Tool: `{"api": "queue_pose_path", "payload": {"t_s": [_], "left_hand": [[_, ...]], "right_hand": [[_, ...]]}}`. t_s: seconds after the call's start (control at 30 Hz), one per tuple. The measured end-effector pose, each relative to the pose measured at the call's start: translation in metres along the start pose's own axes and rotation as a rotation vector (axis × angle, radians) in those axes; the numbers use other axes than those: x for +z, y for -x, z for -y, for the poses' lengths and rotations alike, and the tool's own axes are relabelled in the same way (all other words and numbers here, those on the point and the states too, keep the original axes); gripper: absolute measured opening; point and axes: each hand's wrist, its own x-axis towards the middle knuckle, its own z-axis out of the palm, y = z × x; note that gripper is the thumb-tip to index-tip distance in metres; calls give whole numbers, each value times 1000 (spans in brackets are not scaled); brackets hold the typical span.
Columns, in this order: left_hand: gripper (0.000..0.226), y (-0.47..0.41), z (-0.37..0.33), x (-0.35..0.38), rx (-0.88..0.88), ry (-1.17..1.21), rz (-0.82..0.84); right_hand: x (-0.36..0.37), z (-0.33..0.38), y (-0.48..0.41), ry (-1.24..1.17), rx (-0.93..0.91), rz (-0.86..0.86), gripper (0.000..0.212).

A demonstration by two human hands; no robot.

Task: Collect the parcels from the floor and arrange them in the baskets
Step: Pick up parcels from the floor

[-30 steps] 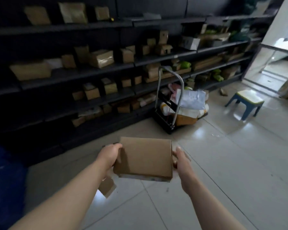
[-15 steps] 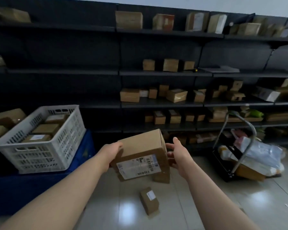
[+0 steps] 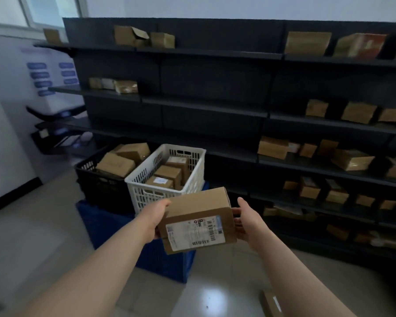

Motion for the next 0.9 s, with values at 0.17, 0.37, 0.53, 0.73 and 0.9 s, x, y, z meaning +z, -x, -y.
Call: {"api": "queue_pose_path", "payload": {"t_s": [0.17,0.37,0.53,0.73,0.9], "left_hand": [[25,-46,-9,-39,-46,53,-50],[18,-127,-56,-39,-40,79,-48],[18,-207,-113,-19,-24,100,-101],[21,-298,-146,-8,-119,130,-49],[17,-367,-157,-8,-162,9,47]], "right_hand": [[60,19,-55,44,22,69,56],[97,75,-151,20,2,118,55],[114,135,-238,53,-64,145,53],[143,192,-325,186,-155,155,47],[172,212,-390,349,-191,162,53]]}}
